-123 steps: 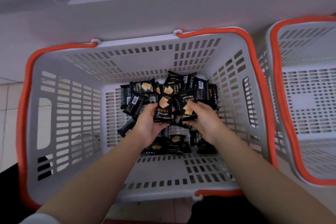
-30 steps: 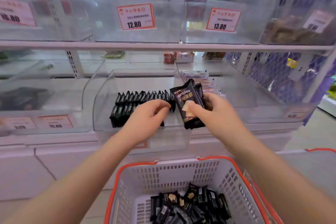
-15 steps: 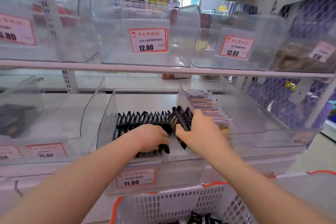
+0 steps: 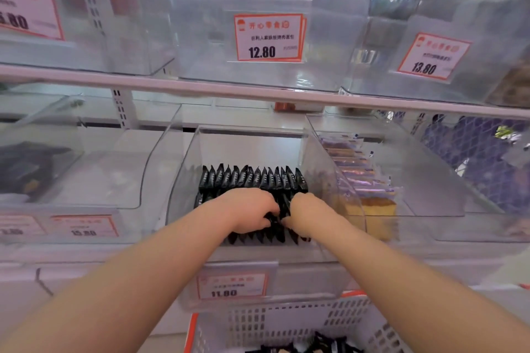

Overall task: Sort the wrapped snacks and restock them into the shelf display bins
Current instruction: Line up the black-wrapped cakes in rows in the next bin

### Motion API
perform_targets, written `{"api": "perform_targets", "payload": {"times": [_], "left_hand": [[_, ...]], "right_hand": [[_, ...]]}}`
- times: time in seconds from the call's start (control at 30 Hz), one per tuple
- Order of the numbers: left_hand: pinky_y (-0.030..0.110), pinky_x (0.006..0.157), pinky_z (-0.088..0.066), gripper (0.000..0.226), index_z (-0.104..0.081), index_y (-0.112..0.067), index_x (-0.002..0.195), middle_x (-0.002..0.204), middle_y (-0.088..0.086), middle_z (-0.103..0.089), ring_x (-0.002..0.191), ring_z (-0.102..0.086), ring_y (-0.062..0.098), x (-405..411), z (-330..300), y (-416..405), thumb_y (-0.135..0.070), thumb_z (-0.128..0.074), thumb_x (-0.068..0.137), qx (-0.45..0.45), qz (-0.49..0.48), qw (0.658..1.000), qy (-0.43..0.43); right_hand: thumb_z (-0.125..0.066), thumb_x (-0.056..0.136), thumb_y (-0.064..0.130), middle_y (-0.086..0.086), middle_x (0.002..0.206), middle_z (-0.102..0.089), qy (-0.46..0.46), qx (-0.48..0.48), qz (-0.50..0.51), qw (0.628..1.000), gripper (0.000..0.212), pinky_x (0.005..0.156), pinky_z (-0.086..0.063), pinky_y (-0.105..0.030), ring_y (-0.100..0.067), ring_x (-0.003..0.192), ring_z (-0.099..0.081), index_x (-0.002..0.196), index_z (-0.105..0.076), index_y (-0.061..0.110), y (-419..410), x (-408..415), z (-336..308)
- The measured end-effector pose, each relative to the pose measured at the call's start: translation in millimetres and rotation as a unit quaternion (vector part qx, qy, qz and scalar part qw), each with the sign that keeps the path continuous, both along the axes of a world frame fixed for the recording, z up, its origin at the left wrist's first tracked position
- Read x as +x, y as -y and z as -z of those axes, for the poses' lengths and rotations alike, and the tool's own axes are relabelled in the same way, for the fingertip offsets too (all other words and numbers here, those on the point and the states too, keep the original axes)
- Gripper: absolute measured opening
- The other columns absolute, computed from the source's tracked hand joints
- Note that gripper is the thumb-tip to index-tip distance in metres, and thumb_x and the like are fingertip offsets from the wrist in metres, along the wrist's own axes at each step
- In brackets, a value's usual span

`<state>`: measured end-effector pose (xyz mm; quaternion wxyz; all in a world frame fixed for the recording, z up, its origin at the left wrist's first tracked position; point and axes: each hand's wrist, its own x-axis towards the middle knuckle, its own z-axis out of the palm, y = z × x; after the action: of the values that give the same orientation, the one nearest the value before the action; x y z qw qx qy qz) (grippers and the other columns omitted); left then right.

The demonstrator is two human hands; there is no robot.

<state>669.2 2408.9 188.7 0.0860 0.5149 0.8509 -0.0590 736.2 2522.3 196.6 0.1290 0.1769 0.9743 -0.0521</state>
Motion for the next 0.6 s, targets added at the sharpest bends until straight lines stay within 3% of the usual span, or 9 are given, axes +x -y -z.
{"api": "perform_targets", "payload": {"times": [0.1, 0.2, 0.27, 0.37, 0.6], "left_hand": [[0.038, 0.086, -0.047, 0.049, -0.048, -0.018, 0.127, 0.126, 0.0, -0.048, 0.112, -0.051, 0.021, 1.7, 1.6, -3.5, -0.045, -0.055, 0.087, 0.033, -0.058, 0.998, 0.008], [0.037, 0.075, -0.045, 0.066, -0.047, -0.014, 0.121, 0.117, 0.0, -0.047, 0.105, -0.052, 0.02, 3.4, 3.4, -11.6, -0.06, -0.06, 0.076, 0.028, -0.092, 0.995, -0.012], [0.035, 0.07, -0.042, 0.07, -0.047, -0.013, 0.116, 0.112, 0.001, -0.047, 0.102, -0.051, 0.02, 4.2, 5.8, -16.9, -0.066, -0.06, 0.071, 0.023, -0.106, 0.994, -0.031], [0.035, 0.07, -0.04, 0.069, -0.048, -0.012, 0.114, 0.111, 0.003, -0.048, 0.104, -0.05, 0.022, 4.8, 9.9, -21.6, -0.067, -0.058, 0.073, 0.036, -0.12, 0.991, -0.05], [0.035, 0.069, -0.035, 0.061, -0.046, -0.011, 0.118, 0.118, 0.007, -0.048, 0.113, -0.046, 0.026, 2.6, 17.5, -23.2, -0.058, -0.056, 0.081, 0.063, -0.15, 0.984, -0.068]], "right_hand": [[-0.061, 0.087, 0.038, -0.014, 0.099, -0.062, 0.058, -0.033, -0.051, 0.997, 0.035, 0.074, -0.042, -0.03, -0.029, 0.099, -0.057, 0.092, -0.057, 0.003, -8.4, -1.9, -8.3], [-0.071, 0.08, 0.03, -0.014, 0.124, -0.043, 0.071, 0.024, -0.072, 0.995, 0.053, 0.083, -0.044, -0.033, -0.03, 0.11, -0.05, 0.119, -0.049, 0.003, -7.8, 3.2, -6.5], [-0.064, 0.085, 0.016, -0.015, 0.13, -0.032, 0.046, 0.05, -0.064, 0.996, 0.051, 0.087, -0.044, -0.038, -0.035, 0.115, -0.05, 0.127, -0.038, 0.002, -6.8, 6.6, 0.8], [-0.052, 0.088, 0.003, -0.019, 0.131, -0.031, 0.009, 0.067, -0.077, 0.995, 0.046, 0.087, -0.045, -0.036, -0.034, 0.112, -0.056, 0.129, -0.031, 0.0, -6.9, 9.5, 7.1], [-0.053, 0.087, 0.0, -0.018, 0.131, -0.039, -0.02, 0.09, -0.064, 0.994, 0.044, 0.087, -0.046, -0.041, -0.036, 0.119, -0.049, 0.128, -0.037, 0.0, -7.0, -2.5, 10.1]]}}
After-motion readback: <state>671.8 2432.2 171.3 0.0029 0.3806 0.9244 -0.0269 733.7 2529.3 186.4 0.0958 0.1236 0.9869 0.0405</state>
